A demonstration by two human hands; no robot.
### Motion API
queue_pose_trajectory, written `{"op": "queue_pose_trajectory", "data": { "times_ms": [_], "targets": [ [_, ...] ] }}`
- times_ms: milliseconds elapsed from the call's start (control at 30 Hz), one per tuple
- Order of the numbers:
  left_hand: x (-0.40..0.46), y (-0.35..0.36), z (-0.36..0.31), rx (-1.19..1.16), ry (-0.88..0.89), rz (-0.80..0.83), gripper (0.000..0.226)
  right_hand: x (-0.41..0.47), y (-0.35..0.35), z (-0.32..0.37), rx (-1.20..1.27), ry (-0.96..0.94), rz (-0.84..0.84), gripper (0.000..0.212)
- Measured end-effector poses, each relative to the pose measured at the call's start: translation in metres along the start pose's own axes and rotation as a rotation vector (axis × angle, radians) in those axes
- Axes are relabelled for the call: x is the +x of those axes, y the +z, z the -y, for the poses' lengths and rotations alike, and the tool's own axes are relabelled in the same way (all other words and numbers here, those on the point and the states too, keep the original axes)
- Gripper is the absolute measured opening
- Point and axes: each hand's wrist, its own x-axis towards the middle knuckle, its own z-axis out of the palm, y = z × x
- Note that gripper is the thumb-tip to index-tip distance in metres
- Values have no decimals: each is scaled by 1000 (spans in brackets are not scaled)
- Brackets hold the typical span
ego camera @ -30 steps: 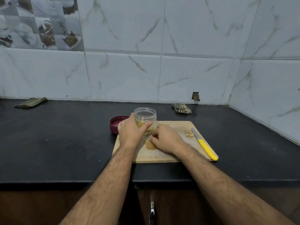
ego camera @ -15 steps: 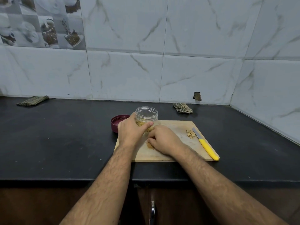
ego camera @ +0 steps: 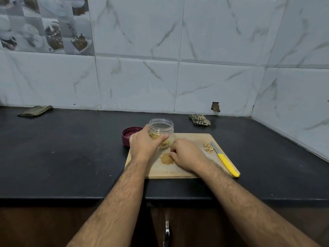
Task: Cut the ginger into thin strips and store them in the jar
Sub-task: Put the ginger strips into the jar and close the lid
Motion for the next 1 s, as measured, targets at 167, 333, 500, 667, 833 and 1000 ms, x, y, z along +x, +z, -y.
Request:
{"op": "queue_pose_trajectory", "data": {
  "times_ms": [167, 333, 500, 667, 833, 1000],
  "targets": [
    [0, 1, 0, 5, -1, -1, 65, 6, -1, 4, 52, 103, -37, 24],
    [0, -1, 0, -1, 1, 3, 65, 6, -3, 6, 91, 129, -28, 21],
    [0, 0, 1, -16, 0, 12, 68, 0, -30, -10, 110, 112, 144, 12],
    [-2, 0, -2, 9, 21, 19, 64, -3, -49, -35, 83, 274, 122, 22],
    [-3, -1, -4, 1, 22, 29, 65, -3, -41, -26, -87, 290, 295, 32],
    [-2, -1, -3, 18, 8, 41, 73, -5, -56, -27, 56, 310, 258, 28]
  ]
}}
